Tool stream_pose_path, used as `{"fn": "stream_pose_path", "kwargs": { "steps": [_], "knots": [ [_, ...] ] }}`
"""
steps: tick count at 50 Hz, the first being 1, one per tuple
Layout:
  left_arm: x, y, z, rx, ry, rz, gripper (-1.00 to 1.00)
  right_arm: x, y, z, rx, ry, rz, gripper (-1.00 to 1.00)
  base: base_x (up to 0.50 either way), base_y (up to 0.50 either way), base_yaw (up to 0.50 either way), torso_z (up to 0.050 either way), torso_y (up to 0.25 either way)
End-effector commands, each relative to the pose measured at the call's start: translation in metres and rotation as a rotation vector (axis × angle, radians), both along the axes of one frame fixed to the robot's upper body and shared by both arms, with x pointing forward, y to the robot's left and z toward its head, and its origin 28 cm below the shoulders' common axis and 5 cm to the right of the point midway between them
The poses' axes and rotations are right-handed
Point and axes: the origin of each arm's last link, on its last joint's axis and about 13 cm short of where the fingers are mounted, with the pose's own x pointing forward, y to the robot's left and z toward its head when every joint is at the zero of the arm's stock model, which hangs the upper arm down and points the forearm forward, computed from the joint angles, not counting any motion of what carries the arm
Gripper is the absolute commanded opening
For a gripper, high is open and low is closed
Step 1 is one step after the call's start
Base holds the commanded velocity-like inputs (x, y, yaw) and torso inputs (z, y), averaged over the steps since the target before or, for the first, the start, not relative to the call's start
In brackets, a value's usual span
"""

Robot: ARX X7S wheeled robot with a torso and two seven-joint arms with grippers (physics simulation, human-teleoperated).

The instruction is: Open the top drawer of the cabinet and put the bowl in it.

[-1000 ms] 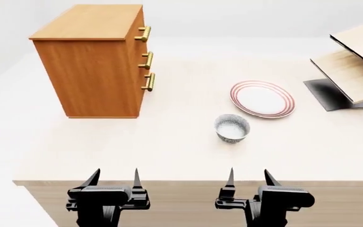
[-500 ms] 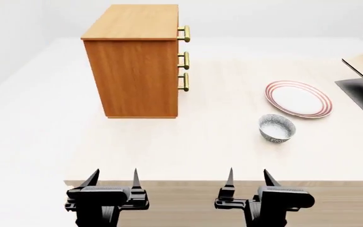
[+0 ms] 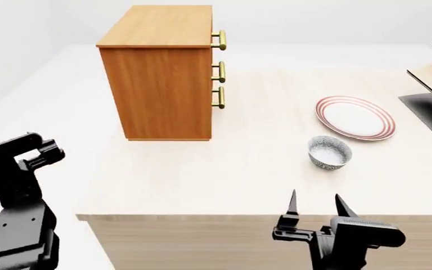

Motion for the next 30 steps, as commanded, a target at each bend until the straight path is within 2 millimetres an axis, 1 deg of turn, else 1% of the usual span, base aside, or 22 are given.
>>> {"fn": "stream_pose_path", "kwargs": {
  "steps": [1,6,7,8,10,12,14,15,16,17,19,21,24,27,30],
  "knots": [
    [0.025,0.064,0.046,-0.036,-0.025,0.344,1.00,0.000,-0.021,0.045,-0.052,-0.099,-0.048,1.00,0.00,0.00,0.00,0.000,0.000],
    [0.026,0.062,0.045,-0.050,0.021,0.362,1.00,0.004,-0.027,0.075,-0.088,-0.138,-0.038,1.00,0.00,0.00,0.00,0.000,0.000],
    [0.027,0.062,0.046,-0.045,0.031,0.370,1.00,0.007,-0.028,0.086,-0.105,-0.154,-0.031,1.00,0.00,0.00,0.00,0.000,0.000],
    [0.027,0.062,0.046,-0.041,0.038,0.376,1.00,0.008,-0.029,0.093,-0.115,-0.164,-0.027,1.00,0.00,0.00,0.00,0.000,0.000],
    [0.028,0.062,0.048,-0.035,0.052,0.382,1.00,0.017,-0.032,0.119,-0.158,-0.203,-0.020,1.00,0.00,0.00,0.00,0.000,0.000],
    [0.029,0.062,0.050,-0.030,0.062,0.386,1.00,0.029,-0.036,0.151,-0.213,-0.245,-0.012,1.00,0.00,0.00,0.00,0.000,0.000],
    [0.030,0.062,0.052,-0.030,0.070,0.387,1.00,0.049,-0.042,0.192,-0.227,-0.287,0.000,1.00,0.00,0.00,0.00,0.000,0.000],
    [0.030,0.061,0.051,-0.027,0.079,0.380,1.00,0.071,-0.045,0.211,-0.226,-0.261,0.029,1.00,0.00,0.00,0.00,0.000,0.000],
    [0.030,0.060,0.051,-0.026,0.086,0.376,1.00,0.090,-0.047,0.238,-0.222,-0.289,0.042,1.00,0.00,0.00,0.00,0.000,0.000],
    [0.030,0.060,0.051,-0.025,0.092,0.375,1.00,0.104,-0.048,0.262,-0.218,-0.323,0.051,1.00,0.00,0.00,0.00,0.000,0.000],
    [0.030,0.060,0.051,-0.020,0.101,0.372,1.00,0.133,-0.051,0.287,-0.221,-0.333,0.056,1.00,0.00,0.00,0.00,0.000,0.000],
    [0.031,0.060,0.051,-0.014,0.109,0.373,1.00,0.157,-0.054,0.303,-0.222,-0.344,0.033,1.00,0.00,0.00,0.00,0.000,0.000],
    [0.031,0.060,0.051,-0.011,0.116,0.372,1.00,0.182,-0.058,0.314,-0.248,-0.339,0.013,1.00,0.00,0.00,0.00,0.000,0.000],
    [0.031,0.060,0.052,-0.016,0.119,0.373,1.00,0.200,-0.061,0.318,-0.230,-0.332,0.001,1.00,0.00,0.00,0.00,0.000,0.000],
    [0.031,0.061,0.054,-0.021,0.118,0.375,1.00,0.213,-0.062,0.315,-0.185,-0.302,0.006,1.00,0.00,0.00,0.00,0.000,0.000]
  ]
}}
